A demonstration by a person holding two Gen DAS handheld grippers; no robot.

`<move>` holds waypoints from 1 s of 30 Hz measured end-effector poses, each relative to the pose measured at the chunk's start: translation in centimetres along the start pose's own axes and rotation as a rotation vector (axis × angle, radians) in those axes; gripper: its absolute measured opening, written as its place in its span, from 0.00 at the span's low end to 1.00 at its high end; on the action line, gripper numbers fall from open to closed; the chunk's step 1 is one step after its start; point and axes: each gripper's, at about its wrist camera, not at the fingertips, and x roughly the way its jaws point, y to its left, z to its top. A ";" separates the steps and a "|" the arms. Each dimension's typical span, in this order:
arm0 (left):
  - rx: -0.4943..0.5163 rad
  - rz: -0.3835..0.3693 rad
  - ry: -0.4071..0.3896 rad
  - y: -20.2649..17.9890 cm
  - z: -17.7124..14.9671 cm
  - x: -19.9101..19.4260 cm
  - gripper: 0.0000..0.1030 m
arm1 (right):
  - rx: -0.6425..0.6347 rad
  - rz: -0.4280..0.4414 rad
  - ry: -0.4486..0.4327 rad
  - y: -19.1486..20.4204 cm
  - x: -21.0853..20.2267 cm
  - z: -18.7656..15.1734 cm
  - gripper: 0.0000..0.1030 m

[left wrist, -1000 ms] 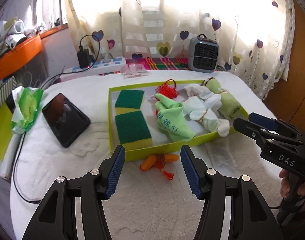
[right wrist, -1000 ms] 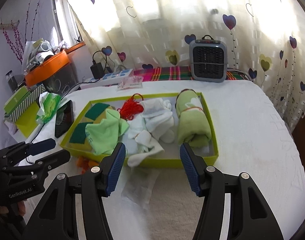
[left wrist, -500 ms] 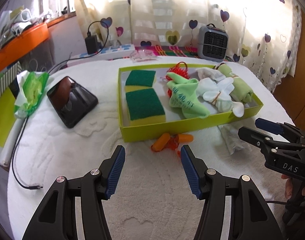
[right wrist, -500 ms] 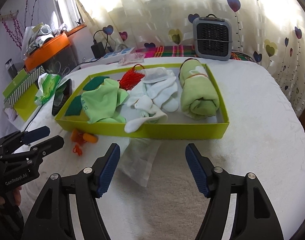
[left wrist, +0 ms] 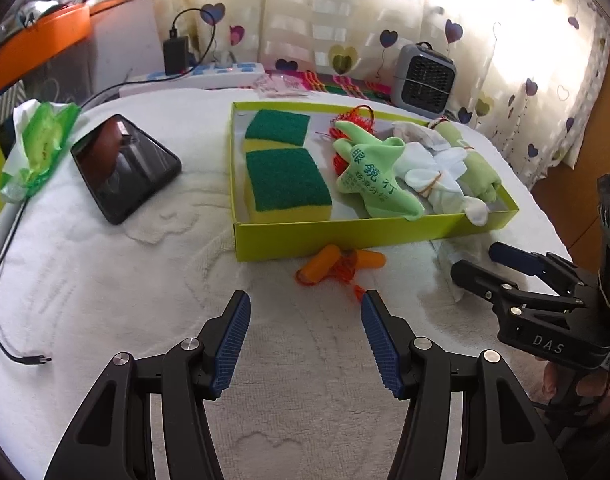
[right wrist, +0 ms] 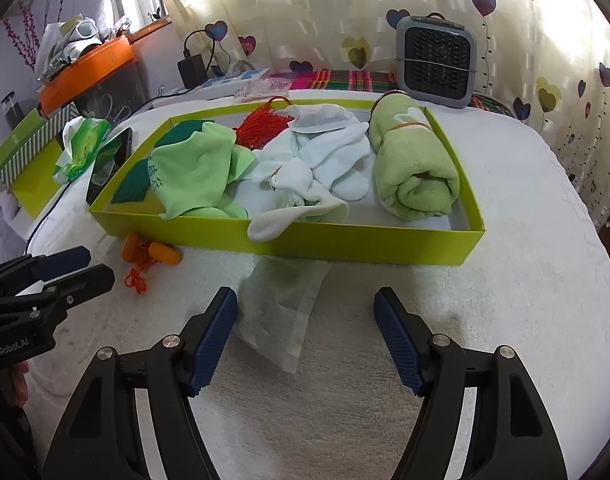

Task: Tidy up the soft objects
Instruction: 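Grasp the orange foam earplugs with the left tool while the right tool grasps the white cloth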

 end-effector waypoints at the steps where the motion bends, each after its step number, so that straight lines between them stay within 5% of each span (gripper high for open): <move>1: 0.005 0.004 0.000 -0.1 0.0 0.1 0.55 | 0.000 -0.001 0.000 0.0 0.0 0.0 0.70; 17: 0.046 0.018 0.041 -1.5 1.1 2.0 0.56 | -0.007 -0.027 -0.001 0.6 0.2 0.0 0.69; 30: 0.051 0.044 0.027 -1.7 1.2 2.4 0.52 | -0.006 -0.018 -0.013 0.5 0.1 0.0 0.38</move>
